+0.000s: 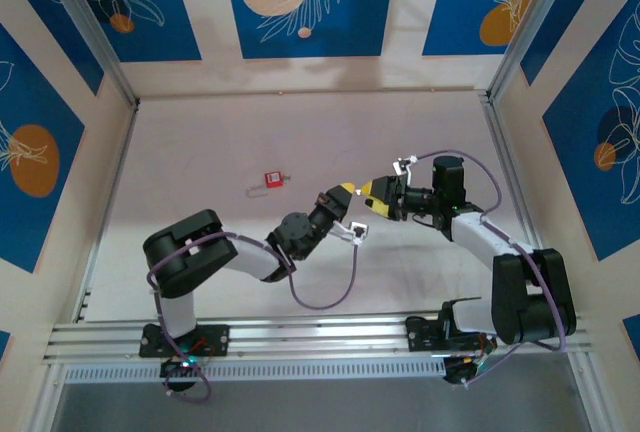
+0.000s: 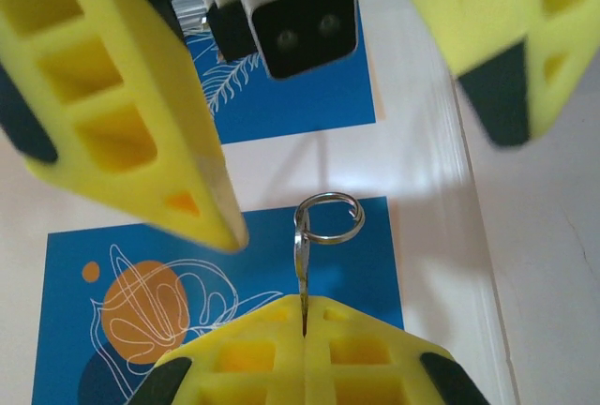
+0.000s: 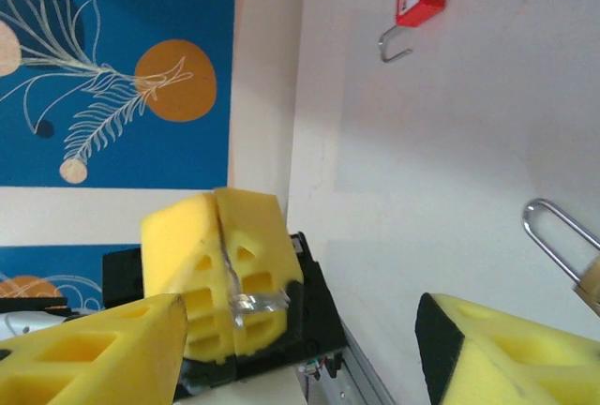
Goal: Unlock with the key
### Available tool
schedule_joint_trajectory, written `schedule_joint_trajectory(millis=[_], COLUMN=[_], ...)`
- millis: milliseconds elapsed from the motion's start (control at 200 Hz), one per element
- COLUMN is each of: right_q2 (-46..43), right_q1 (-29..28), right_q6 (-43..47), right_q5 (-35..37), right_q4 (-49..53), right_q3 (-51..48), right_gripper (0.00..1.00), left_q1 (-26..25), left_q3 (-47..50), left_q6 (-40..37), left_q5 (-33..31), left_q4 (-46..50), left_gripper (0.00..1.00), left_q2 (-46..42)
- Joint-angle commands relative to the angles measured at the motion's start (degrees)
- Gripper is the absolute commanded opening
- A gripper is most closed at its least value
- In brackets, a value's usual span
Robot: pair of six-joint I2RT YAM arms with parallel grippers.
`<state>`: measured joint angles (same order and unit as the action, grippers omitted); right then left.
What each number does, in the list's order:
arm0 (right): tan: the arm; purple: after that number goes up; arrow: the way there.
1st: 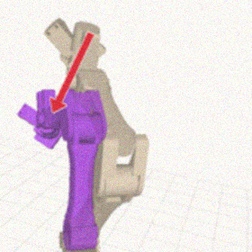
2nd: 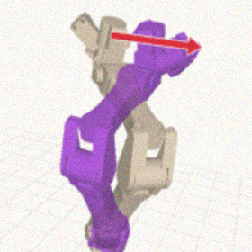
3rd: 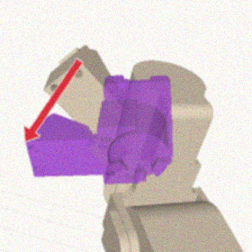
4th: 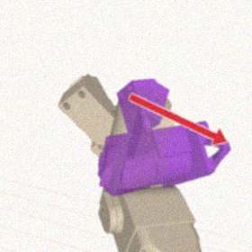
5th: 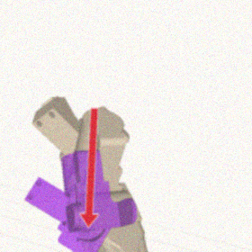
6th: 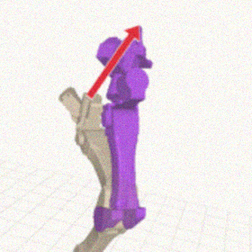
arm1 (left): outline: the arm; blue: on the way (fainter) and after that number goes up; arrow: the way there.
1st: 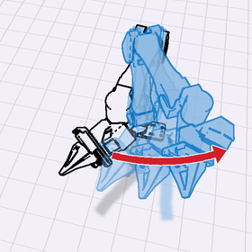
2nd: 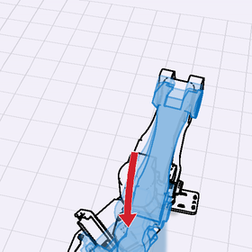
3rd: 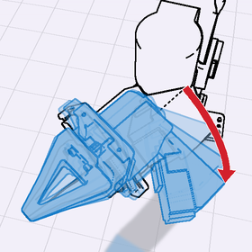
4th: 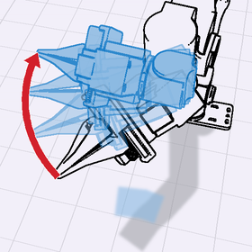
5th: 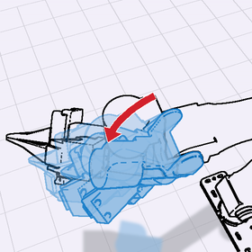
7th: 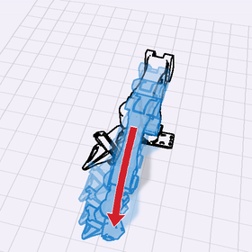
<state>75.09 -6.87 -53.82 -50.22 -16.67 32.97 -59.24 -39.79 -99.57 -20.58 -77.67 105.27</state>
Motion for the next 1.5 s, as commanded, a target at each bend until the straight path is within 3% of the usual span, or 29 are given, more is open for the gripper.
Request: schedule_joint_trajectory(millis=[0,90,255,380,1231,1496], right_q2=[1.24,1.65,0.37,-1.12,-5.64,-6.80], right_q1=[-0.38,-1.35,-2.08,-1.89,-0.94,-0.84], right_q6=[-4.80,-5.97,-4.47,-3.14,-2.45,0.67], right_q5=[-3.29,-3.76,-3.90,-3.72,0.86,2.23], right_q4=[-11.15,-13.47,-10.14,-7.44,-2.26,2.31], right_q3=[-0.89,-0.18,0.63,0.38,0.05,0.51], right_gripper=[0.64,0.57,0.38,0.29,0.00,0.00], left_q1=[-0.70,-0.69,-0.69,-0.73,-1.19,-1.22], left_q3=[-0.51,-0.29,-0.22,-0.11,-0.66,-0.64], left_q6=[0.57,0.99,1.44,1.57,1.74,2.26], left_q5=[0.89,0.67,-0.02,-0.33,-1.39,-2.12], left_q4=[-2.94,-2.96,-2.99,-3.01,-2.93,-2.99], left_gripper=[0.00,0.00,0.00,0.00,0.00,0.00], left_q2=[-0.35,-0.47,-0.38,-0.49,1.42,1.51])
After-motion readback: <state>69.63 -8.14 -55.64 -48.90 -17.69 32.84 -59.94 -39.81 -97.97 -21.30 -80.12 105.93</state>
